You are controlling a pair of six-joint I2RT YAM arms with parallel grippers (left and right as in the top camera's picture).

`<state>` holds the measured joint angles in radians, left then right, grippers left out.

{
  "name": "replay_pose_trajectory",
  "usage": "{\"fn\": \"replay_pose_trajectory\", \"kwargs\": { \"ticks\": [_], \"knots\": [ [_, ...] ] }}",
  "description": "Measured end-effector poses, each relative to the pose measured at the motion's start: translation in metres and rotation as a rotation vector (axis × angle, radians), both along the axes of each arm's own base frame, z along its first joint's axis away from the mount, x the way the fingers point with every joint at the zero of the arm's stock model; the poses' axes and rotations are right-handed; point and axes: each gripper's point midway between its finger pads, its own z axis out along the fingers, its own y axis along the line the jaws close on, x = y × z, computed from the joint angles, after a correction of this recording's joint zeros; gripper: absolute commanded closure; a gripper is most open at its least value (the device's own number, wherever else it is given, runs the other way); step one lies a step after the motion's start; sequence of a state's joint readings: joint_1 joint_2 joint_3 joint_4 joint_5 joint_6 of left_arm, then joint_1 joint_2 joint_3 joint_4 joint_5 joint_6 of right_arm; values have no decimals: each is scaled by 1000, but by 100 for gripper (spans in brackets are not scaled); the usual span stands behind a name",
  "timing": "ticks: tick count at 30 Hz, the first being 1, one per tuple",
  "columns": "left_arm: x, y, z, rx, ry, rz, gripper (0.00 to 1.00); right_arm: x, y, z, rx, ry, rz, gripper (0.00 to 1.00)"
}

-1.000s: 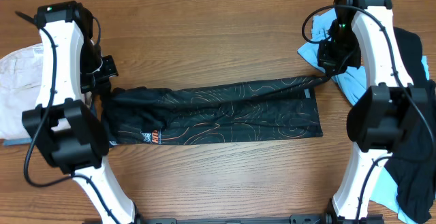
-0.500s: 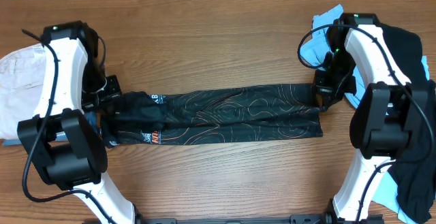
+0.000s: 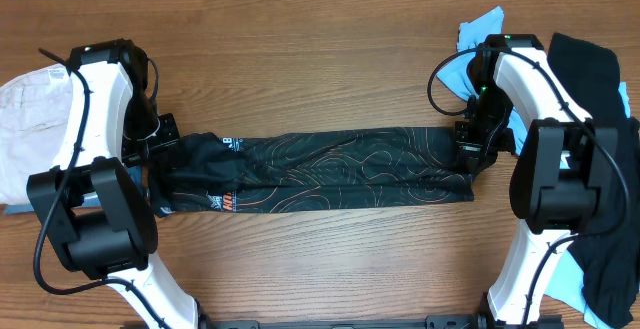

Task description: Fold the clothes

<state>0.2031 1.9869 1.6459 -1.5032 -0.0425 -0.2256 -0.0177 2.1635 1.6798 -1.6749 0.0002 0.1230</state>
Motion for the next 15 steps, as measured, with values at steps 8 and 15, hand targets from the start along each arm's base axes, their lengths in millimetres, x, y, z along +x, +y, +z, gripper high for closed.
{"fn": "replay_pose_trajectory", "kwargs": {
  "ticks": [8, 15],
  "knots": [
    [-11, 2, 3, 17, 49, -8, 86, 0, -1, 0, -2, 0, 4, 83],
    [-11, 8, 3, 45, 51, -16, 71, 0, -3, 0, -16, -1, 3, 60]
  ]
}}
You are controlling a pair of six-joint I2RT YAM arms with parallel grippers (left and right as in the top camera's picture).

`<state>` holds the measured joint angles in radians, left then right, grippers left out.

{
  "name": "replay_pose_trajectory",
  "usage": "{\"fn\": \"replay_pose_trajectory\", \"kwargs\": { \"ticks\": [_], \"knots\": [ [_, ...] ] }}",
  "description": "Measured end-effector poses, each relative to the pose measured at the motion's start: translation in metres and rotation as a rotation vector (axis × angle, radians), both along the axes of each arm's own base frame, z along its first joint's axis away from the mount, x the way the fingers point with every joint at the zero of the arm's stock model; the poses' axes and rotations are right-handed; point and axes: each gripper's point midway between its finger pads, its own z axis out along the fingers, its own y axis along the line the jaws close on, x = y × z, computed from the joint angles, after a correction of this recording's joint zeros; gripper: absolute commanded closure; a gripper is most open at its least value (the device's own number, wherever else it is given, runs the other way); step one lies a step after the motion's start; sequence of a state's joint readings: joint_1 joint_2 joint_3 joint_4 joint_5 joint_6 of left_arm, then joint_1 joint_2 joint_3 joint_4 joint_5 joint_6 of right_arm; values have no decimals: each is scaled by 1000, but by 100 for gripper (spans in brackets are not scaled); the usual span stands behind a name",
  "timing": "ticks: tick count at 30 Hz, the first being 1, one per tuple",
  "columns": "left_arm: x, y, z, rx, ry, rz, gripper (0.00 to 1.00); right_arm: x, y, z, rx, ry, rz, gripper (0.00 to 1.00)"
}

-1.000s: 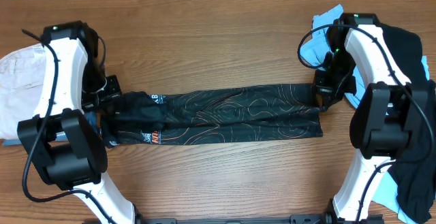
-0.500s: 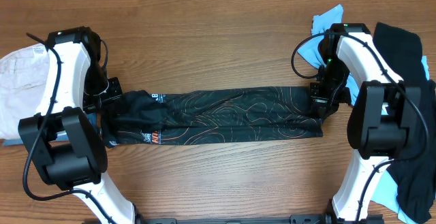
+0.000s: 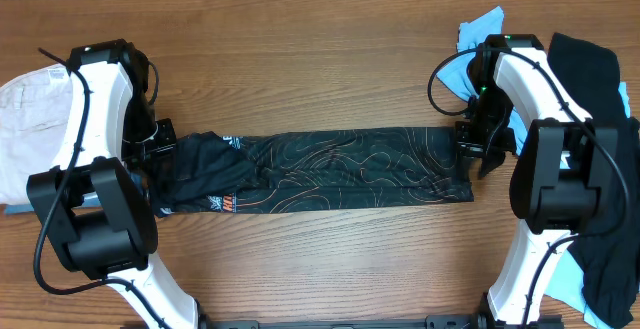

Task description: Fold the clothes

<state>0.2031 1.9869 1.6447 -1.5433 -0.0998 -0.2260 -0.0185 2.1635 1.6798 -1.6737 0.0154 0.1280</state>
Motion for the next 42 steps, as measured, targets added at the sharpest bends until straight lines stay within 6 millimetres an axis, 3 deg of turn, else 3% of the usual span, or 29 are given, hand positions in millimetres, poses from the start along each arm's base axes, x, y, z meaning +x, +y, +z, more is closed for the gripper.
{"fn": "replay_pose_trajectory", "kwargs": {
  "ticks": [4, 13, 20, 26, 29, 31, 32, 36, 42],
  "knots": [
    [2, 1, -1, 5, -7, -1, 72, 3, -4, -2, -1, -16, -15, 54],
    [10, 2, -3, 12, -43, -1, 72, 19, -13, -16, 121, -106, -44, 53],
    [12, 3, -4, 13, -50, -1, 72, 18, -5, -46, 186, -150, -5, 38],
    [12, 3, -4, 13, -52, 0, 72, 11, 8, -55, 271, -171, -2, 38],
    [12, 3, -4, 13, -53, -1, 72, 14, 15, -55, 311, -213, -4, 48],
    [12, 3, -4, 13, -53, -1, 72, 17, 19, -56, 337, -243, -5, 61],
    [12, 3, -4, 13, -53, 0, 72, 19, 21, -56, 348, -257, -4, 72],
    [13, 3, -4, 13, -53, 0, 73, 31, 27, -59, 388, -316, -5, 96],
    [15, 3, -5, 15, -64, 1, 77, 34, 28, -60, 382, -325, -34, 96]
  ]
}}
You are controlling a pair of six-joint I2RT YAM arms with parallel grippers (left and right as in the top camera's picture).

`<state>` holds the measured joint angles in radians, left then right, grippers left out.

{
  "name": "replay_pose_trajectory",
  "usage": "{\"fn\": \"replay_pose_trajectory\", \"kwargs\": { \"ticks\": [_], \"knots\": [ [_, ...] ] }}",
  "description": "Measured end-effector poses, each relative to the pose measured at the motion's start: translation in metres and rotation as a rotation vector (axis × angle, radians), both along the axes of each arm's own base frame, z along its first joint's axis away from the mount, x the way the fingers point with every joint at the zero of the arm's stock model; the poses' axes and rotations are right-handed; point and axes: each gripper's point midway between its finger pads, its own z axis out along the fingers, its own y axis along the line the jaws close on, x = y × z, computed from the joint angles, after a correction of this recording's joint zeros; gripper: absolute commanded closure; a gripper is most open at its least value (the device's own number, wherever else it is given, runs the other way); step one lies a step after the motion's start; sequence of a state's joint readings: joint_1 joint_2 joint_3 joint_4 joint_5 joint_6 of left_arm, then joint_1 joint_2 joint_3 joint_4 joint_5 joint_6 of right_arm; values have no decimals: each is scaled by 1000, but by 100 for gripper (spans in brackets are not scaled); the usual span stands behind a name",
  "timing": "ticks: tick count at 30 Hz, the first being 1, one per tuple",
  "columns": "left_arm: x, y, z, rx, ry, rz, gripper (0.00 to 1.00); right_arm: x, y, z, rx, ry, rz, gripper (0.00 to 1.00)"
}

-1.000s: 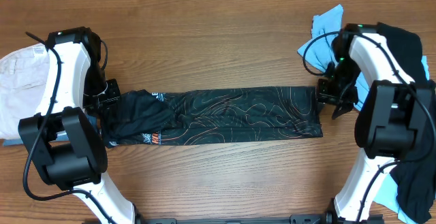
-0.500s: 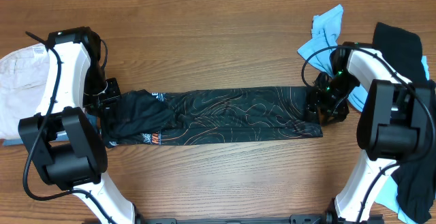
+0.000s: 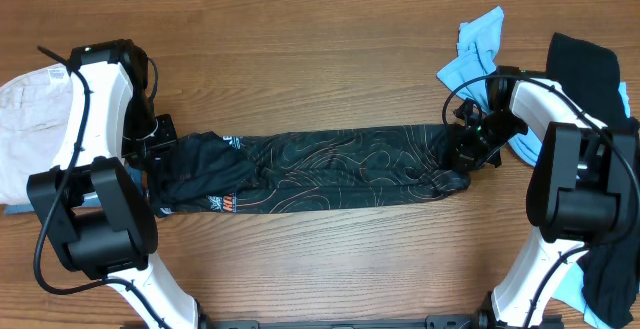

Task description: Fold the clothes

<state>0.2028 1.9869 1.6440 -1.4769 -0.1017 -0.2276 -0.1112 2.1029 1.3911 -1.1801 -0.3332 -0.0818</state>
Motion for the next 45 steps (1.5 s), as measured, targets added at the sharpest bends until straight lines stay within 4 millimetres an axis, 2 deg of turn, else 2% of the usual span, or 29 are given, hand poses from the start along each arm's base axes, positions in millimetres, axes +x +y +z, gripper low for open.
{"fn": "replay_pose_trajectory", "kwargs": {
  "ticks": [3, 6, 8, 12, 14, 17, 19, 22, 25, 34, 39, 45],
  "knots": [
    [6, 0, -1, -3, -24, 2, 77, 0, -5, 0, -53, 26, -39, 96],
    [9, -1, -2, -7, -40, 3, 76, 2, -21, 1, -141, 40, -91, 96],
    [10, -1, -2, -7, -43, 3, 76, 5, -38, 2, -205, 38, -138, 96],
    [12, -1, -3, -8, -53, 4, 76, 10, -86, 8, -315, 20, -249, 96],
    [13, -1, -3, -8, -56, 4, 75, 11, -110, 17, -361, -1, -296, 96],
    [15, -1, -3, -11, -62, 5, 75, 16, -121, 35, -396, -57, -311, 96],
    [16, -2, -4, -17, -68, 6, 74, 21, -119, 50, -412, -106, -297, 96],
    [17, -5, -4, -32, -72, 10, 73, 34, -100, 75, -425, -203, -229, 96],
    [17, -6, -4, -41, -74, 12, 73, 41, -66, 90, -420, -264, -119, 96],
    [17, -8, -4, -49, -75, 14, 73, 28, 37, 91, -379, -292, 191, 96],
    [17, -8, -4, -49, -75, 14, 73, 21, 73, 91, -363, -318, 292, 96],
    [17, -8, -4, -49, -75, 14, 74, 13, 105, 92, -347, -344, 382, 96]
  ]
}}
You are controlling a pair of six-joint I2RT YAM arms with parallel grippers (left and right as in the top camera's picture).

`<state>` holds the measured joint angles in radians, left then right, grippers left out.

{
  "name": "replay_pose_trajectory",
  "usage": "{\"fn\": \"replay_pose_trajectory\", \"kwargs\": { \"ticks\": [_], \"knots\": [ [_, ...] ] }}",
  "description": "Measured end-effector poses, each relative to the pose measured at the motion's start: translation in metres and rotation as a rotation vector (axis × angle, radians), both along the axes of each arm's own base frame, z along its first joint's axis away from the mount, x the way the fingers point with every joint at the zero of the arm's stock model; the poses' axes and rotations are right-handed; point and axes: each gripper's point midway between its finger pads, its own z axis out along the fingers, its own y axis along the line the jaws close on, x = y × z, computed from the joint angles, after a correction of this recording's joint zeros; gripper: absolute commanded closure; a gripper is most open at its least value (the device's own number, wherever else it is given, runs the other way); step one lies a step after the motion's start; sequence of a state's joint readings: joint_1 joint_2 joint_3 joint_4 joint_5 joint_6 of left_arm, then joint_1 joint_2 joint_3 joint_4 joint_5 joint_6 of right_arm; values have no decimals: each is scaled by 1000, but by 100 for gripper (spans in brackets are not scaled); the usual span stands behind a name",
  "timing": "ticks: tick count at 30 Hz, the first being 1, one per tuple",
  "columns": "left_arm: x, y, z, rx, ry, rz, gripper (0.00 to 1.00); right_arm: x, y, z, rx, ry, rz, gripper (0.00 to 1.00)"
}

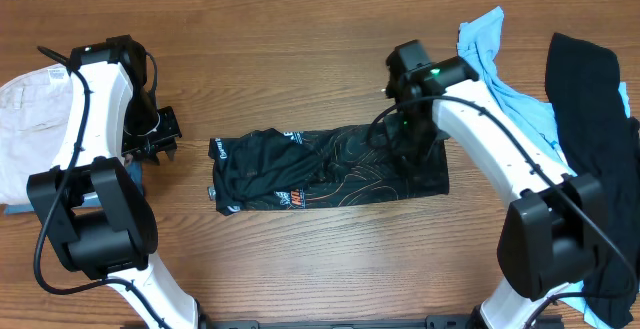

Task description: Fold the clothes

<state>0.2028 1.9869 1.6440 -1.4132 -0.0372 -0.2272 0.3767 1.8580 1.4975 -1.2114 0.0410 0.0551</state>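
A dark patterned garment [320,169] lies bunched along the middle of the wooden table [300,49], and it is short, with its right part doubled over. My right gripper [408,161] points down onto that right part, its fingers dark against the cloth and seemingly shut on the turned-over end. My left gripper [168,135] stands open to the left of the garment, a gap of bare wood between them. No wrist views are given.
A white garment [30,129] lies at the left edge behind my left arm. A light blue cloth [485,44] and a black garment [590,99] are piled at the right edge. The table's far edge runs along the top.
My left gripper has let go of the garment's left end. My right gripper has moved left, from the right end to over the cloth. The garment is shorter and lies further right.
The garment lay stretched long between both grippers, one at each end. My right gripper then shifted and dipped onto the right end while the left one kept its hold. Now the left end is free and the right end is carried inward over the cloth.
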Motion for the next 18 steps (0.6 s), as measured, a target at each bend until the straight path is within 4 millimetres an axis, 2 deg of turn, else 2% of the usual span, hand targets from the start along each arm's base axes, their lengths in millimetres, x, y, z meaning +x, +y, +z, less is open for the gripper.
{"fn": "replay_pose_trajectory", "kwargs": {
  "ticks": [9, 18],
  "knots": [
    [0, 0, 0, 0, 0, 0, 74, -7, 27, -1, 7, -15, 77, 94],
    [0, 0, 0, 0, 0, 0, 74, -8, 32, -1, 20, -11, 96, 92]
  ]
}}
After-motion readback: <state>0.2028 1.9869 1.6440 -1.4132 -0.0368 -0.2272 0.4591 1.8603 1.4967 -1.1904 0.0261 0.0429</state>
